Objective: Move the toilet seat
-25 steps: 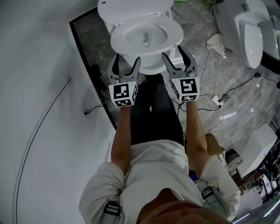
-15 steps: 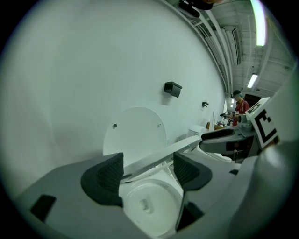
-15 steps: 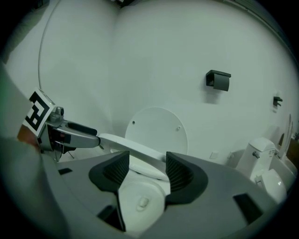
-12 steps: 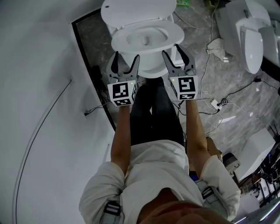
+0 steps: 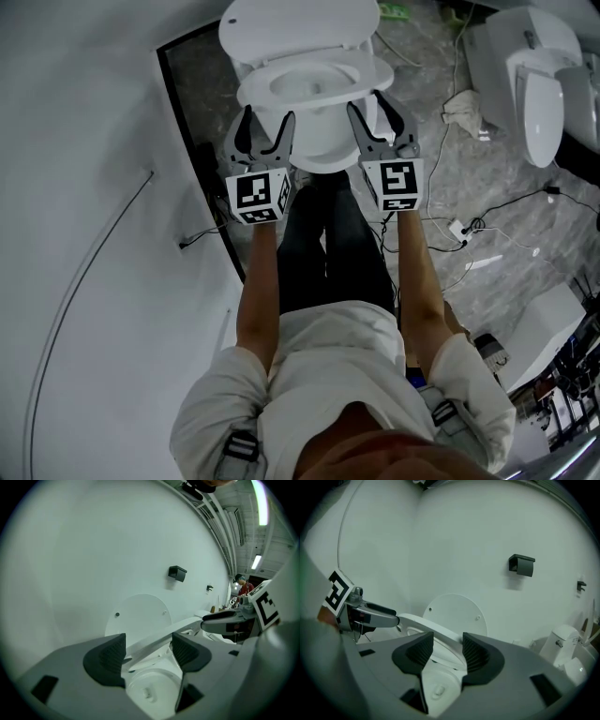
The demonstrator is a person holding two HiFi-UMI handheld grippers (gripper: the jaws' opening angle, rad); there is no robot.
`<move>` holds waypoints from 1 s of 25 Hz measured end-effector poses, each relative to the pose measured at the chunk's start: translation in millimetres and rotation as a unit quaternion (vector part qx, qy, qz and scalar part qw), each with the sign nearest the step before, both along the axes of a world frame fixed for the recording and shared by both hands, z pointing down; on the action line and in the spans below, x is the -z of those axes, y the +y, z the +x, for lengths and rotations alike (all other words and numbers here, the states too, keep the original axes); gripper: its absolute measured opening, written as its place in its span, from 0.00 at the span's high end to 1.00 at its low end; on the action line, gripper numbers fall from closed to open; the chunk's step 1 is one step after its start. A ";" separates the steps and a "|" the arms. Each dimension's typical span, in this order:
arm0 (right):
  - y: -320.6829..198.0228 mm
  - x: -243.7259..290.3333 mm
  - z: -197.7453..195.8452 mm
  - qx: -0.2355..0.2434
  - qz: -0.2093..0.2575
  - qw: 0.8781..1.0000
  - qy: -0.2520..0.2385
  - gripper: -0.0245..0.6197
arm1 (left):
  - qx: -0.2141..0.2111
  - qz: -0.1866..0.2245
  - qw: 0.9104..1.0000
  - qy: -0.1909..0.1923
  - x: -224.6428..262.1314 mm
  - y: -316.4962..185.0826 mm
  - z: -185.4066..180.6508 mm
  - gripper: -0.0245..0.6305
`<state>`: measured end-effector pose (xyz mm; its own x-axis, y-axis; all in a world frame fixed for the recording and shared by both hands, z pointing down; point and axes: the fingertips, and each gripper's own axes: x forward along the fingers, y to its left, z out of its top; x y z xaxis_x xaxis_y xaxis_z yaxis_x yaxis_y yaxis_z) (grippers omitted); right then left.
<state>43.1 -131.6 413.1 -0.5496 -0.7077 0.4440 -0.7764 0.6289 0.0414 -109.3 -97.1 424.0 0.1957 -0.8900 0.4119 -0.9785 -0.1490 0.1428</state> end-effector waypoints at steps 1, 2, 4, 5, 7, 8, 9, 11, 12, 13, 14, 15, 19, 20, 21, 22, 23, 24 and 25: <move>-2.2 1.0 -0.9 0.001 0.001 1.000 -0.001 0.63 | 0.002 0.001 1.000 -0.001 0.9 -2.0 -1.0 0.46; -4.3 1.8 -1.6 0.002 0.003 1.000 -0.002 0.63 | 0.003 0.003 1.000 -0.001 1.8 -4.0 -1.7 0.46; -8.4 3.5 -2.4 0.003 0.006 1.000 -0.003 0.64 | 0.005 0.006 1.000 -0.004 3.6 -7.8 -2.3 0.47; -10.7 4.5 -2.5 0.002 0.007 1.000 -0.004 0.64 | 0.006 0.007 1.000 -0.005 4.6 -9.9 -2.4 0.47; -16.3 6.6 -2.7 0.002 0.009 1.000 -0.005 0.64 | 0.008 0.010 1.000 -0.008 6.7 -15.2 -2.8 0.48; -19.5 7.6 -3.1 0.002 0.009 1.000 -0.006 0.64 | 0.009 0.011 1.000 -0.009 7.7 -18.2 -3.3 0.48; -22.4 8.5 -3.6 0.002 0.010 1.000 -0.006 0.64 | 0.011 0.012 1.000 -0.009 8.7 -21.0 -3.9 0.48; -27.8 10.0 -5.2 0.003 0.013 1.000 -0.008 0.65 | 0.014 0.014 1.000 -0.009 10.3 -26.0 -5.6 0.48; -30.4 10.8 -6.0 0.004 0.014 1.000 -0.008 0.65 | 0.015 0.015 1.000 -0.009 11.1 -28.5 -6.4 0.49; -33.0 11.7 -6.8 0.004 0.015 1.000 -0.009 0.65 | 0.016 0.017 1.000 -0.009 12.0 -31.0 -7.0 0.49; -35.6 12.5 -7.1 0.005 0.017 1.000 -0.009 0.65 | 0.017 0.017 1.000 -0.009 12.9 -33.6 -7.4 0.49; -38.4 13.2 -7.2 0.005 0.018 1.000 -0.008 0.65 | 0.017 0.018 1.000 -0.009 13.8 -36.2 -7.6 0.50; -47.1 14.9 -7.9 0.006 0.021 1.000 -0.010 0.66 | 0.018 0.022 1.000 -0.014 16.1 -44.7 -8.2 0.51; -49.8 15.3 -8.2 0.005 0.022 1.000 -0.010 0.66 | 0.018 0.022 0.999 -0.014 16.6 -47.3 -8.5 0.52; -52.6 15.8 -9.0 0.005 0.022 1.000 -0.011 0.66 | 0.018 0.022 0.999 -0.015 16.9 -50.3 -9.0 0.52; -55.3 16.2 -10.0 0.006 0.022 1.000 -0.012 0.66 | 0.019 0.022 0.999 -0.016 17.0 -53.3 -9.5 0.52; -58.1 16.5 -10.7 0.007 0.022 1.000 -0.012 0.66 | 0.020 0.022 0.999 -0.017 17.0 -56.4 -10.0 0.53; -61.2 17.0 -10.7 0.007 0.023 1.000 -0.011 0.66 | 0.020 0.022 0.999 -0.019 17.1 -59.7 -10.4 0.53; -64.5 17.6 -10.6 0.007 0.025 1.000 -0.010 0.66 | 0.021 0.022 0.999 -0.021 17.4 -63.2 -10.5 0.54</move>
<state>32.4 -196.1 395.5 -0.5679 -0.7207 0.3975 -0.7682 0.6375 0.0583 -119.8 -160.3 406.5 0.1419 -0.9147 0.3783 -0.9889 -0.1137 0.0959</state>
